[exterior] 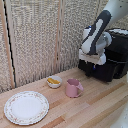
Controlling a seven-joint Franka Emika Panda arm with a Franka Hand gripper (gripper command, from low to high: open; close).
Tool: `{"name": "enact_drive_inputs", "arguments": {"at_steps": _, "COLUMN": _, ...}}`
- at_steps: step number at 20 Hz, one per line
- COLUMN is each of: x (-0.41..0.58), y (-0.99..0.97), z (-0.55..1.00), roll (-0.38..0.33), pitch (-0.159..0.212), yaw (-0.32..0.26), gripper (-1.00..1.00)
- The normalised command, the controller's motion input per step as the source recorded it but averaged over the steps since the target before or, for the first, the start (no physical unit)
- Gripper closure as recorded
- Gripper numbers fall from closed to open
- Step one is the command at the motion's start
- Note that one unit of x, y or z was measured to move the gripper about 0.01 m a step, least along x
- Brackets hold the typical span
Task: Please go towards the air fryer and gently seize its handle using your gripper. Slowly reveal the interior of the air fryer by pulling the handle outward. Head to the bowl filled with hot dogs and firmly but gently grasp it. Carefully place it inside the now-open air fryer.
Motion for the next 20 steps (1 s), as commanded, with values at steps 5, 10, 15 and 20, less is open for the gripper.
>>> {"name": "enact_drive_inputs", "arguments": {"at_steps": 5, "x": 0.127, "y": 0.45, "z": -0.22, "roll": -0.044, "pitch": 0.040, "yaw": -0.066, "gripper": 1.00}}
{"name": "enact_drive_inputs", "arguments": {"at_steps": 10, "x": -0.017, "y": 0.25, "z": -0.07, "roll": -0.006, "pitch": 0.016, "yaw": -0.059, "gripper": 1.00}}
{"name": "enact_drive_inputs", "arguments": {"at_steps": 15, "x": -0.039, "y": 0.29, "z": -0.03, "roll": -0.021, "pitch": 0.024, "yaw": -0.092, "gripper": -1.00}}
{"name": "enact_drive_inputs", "arguments": {"at_steps": 20, "x": 0.000, "y": 0.25, "z": 0.28, "roll": 0.008, "pitch": 0.054, "yaw": -0.063, "gripper": -1.00}}
